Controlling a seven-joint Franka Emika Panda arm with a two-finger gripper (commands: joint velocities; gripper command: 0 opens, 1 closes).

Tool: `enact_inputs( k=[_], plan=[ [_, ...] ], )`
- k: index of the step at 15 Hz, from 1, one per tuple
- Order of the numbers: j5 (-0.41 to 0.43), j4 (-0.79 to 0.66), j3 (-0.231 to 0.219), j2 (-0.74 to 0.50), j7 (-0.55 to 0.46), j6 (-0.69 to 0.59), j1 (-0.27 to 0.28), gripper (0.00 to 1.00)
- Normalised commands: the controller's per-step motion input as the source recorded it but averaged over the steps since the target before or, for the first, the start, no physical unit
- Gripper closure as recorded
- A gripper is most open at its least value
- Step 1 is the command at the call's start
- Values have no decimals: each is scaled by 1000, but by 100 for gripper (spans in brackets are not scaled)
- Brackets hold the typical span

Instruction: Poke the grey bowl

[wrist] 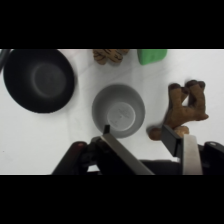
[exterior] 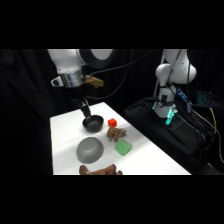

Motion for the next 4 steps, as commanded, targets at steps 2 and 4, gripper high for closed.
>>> enact_inputs(
  k=[2,4],
  plan=[
    [-54,-387,-55,-530,-39,-17,36,0],
    [-53,-335,-52,-449,-45,-3,34,0]
  ],
)
